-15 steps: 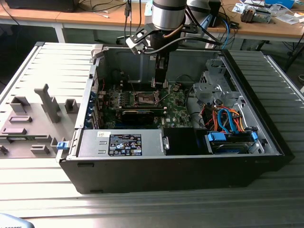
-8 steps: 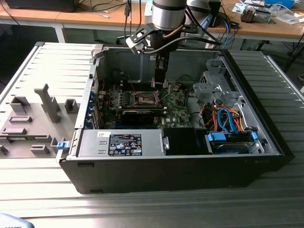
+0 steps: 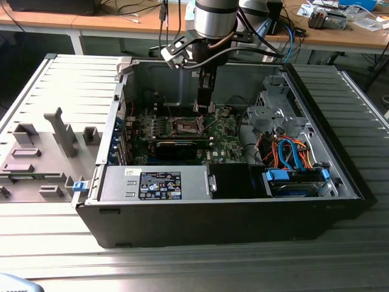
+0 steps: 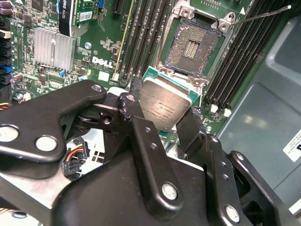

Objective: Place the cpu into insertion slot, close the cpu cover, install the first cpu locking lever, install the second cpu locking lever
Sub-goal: 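Place the cpu into insertion slot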

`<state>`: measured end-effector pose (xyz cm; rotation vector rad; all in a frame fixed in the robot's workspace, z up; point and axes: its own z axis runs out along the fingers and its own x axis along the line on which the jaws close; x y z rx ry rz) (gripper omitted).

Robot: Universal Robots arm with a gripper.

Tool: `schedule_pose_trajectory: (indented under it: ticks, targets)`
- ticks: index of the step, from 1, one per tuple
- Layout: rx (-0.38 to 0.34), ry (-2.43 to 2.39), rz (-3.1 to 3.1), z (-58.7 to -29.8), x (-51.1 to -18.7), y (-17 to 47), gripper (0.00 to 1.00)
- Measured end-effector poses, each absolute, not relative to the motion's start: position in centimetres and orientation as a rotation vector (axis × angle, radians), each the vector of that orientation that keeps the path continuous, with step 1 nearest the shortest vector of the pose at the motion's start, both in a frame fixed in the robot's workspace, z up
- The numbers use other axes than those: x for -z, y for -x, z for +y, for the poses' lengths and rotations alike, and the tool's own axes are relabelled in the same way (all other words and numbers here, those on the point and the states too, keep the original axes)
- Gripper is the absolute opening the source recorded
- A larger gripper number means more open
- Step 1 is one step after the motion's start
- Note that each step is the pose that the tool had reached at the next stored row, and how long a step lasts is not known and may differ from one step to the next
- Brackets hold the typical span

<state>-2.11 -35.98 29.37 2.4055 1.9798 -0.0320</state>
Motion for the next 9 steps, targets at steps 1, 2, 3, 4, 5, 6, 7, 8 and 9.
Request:
schedule_pose_trajectory:
  ticks: [1,2,3,4,5,6,7,8,9]
  targets:
    - [0.032,-2.407,1.978,-35.98,-29.37,2.11,0.54]
    - [0.032,-2.408,1.977,-35.98,-29.37,2.11,0.54]
    - [0.032,-2.409,1.976,-35.98,-29.37,2.11,0.54]
    - [0.032,-2.410,1.974,-35.98,-29.37,2.11,0.54]
    - [0.032,-2.411,1.973,-35.98,-29.37,2.11,0.54]
    - [0.032,-2.413,1.971,-35.98,-29.37,2.11,0.54]
    - [0.032,-2.414,1.970,-35.98,-29.37,2.11,0.54]
    - [0.032,-2.415,1.969,-35.98,-29.37,2.11,0.54]
    - [0.032,-2.417,1.966,-35.98,-29.37,2.11,0.54]
